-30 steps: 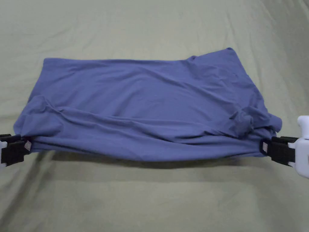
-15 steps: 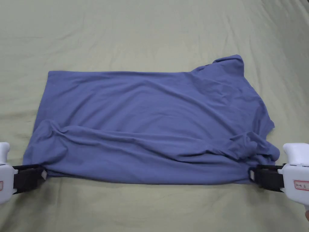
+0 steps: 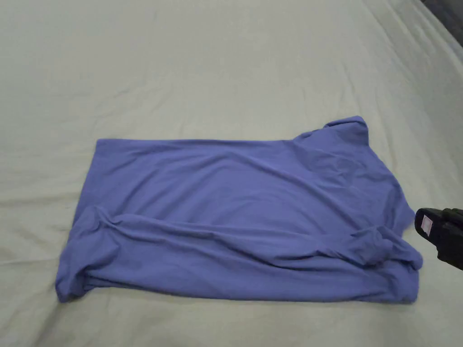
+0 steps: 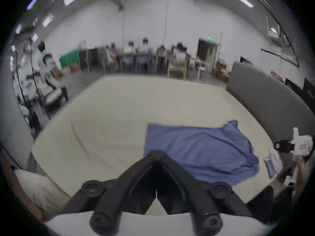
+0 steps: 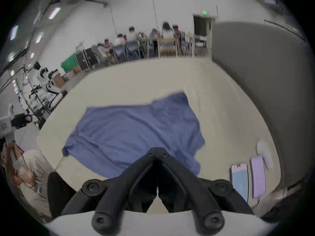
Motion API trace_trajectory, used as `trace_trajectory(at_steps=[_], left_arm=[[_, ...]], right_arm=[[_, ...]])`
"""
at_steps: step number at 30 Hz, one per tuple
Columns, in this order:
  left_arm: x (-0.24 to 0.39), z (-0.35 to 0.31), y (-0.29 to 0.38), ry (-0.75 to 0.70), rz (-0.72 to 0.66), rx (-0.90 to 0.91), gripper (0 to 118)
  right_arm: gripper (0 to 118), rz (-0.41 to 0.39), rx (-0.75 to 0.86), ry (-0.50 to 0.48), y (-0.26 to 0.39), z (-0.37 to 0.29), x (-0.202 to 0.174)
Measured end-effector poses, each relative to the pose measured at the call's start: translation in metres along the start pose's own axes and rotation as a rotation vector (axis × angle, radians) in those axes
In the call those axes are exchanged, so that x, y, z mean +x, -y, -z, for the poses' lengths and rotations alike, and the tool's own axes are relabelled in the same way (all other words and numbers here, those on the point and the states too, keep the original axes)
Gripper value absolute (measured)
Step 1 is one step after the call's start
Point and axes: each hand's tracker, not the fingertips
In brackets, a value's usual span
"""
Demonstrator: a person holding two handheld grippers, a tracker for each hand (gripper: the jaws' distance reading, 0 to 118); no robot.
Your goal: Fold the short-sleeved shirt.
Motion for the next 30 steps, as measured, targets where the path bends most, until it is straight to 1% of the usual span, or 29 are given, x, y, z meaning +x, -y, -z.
trace_trajectory(at_steps=[1, 2, 4, 6, 8, 11, 12, 14, 15, 17, 19, 22, 24, 25, 26, 27, 28, 29, 30], left_arm=[[0.006, 0.003, -0.011, 0.001, 0.060, -0.038, 0], [0.009, 0.006, -0.016, 0.002, 0.072, -0.044, 0], [0.012, 0.025, -0.023, 0.055, 0.055, 0.005, 0], [0.012, 0.055, -0.035, 0.083, 0.038, -0.022, 0], [0.010, 0.098, -0.046, 0.092, 0.034, -0.038, 0], [0.004, 0.187, -0.060, 0.120, -0.007, -0.131, 0], [0.002, 0.222, -0.061, 0.119, -0.022, -0.166, 4], [-0.004, 0.294, -0.059, 0.126, -0.065, -0.309, 66], [-0.004, 0.330, -0.053, 0.094, -0.074, -0.406, 78], [-0.007, 0.388, -0.037, 0.062, -0.067, -0.478, 78], [-0.005, 0.439, -0.016, 0.025, -0.040, -0.610, 78], [-0.007, 0.477, 0.005, 0.026, -0.018, -0.652, 78], [-0.003, 0.480, 0.012, 0.029, -0.026, -0.651, 78], [-0.001, 0.471, 0.011, 0.028, -0.017, -0.625, 70], [0.001, 0.464, 0.009, 0.033, 0.043, -0.565, 40], [0.006, 0.455, 0.006, 0.032, 0.093, -0.553, 7], [0.008, 0.451, 0.005, 0.029, 0.143, -0.556, 0], [0.008, 0.446, 0.002, 0.066, 0.113, -0.546, 0], [0.009, 0.444, -0.002, 0.110, 0.064, -0.575, 0]], right_arm=[[2, -0.002, -0.018, -0.040, -0.007, 0.001, -0.004], [2, 0.002, -0.024, -0.032, -0.010, 0.003, -0.005], [2, -0.023, -0.017, -0.043, -0.016, 0.008, -0.012], [2, -0.031, -0.013, -0.040, -0.021, 0.016, -0.015], [2, -0.029, -0.017, -0.056, -0.026, 0.024, -0.015], [2, -0.024, -0.021, -0.070, -0.033, 0.037, -0.011], [2, -0.023, -0.025, -0.067, -0.035, 0.042, -0.010], [2, -0.021, -0.041, -0.063, -0.039, 0.053, -0.007], [2, -0.019, -0.052, -0.058, -0.040, 0.060, -0.005], [2, -0.018, -0.073, -0.049, -0.042, 0.070, -0.003], [2, -0.016, -0.097, -0.036, -0.044, 0.083, 0.001], [2, -0.016, -0.128, -0.021, -0.042, 0.099, 0.007], [2, -0.016, -0.150, -0.009, -0.039, 0.109, 0.010], [2, -0.018, -0.160, -0.006, -0.037, 0.113, 0.011], [2, -0.019, -0.172, -0.003, -0.036, 0.118, 0.011], [2, -0.019, -0.183, -0.002, -0.033, 0.123, 0.013], [2, -0.017, -0.194, -0.002, -0.030, 0.127, 0.014], [2, -0.013, -0.202, -0.003, -0.027, 0.131, 0.014], [2, -0.008, -0.210, -0.003, -0.024, 0.134, 0.014]])
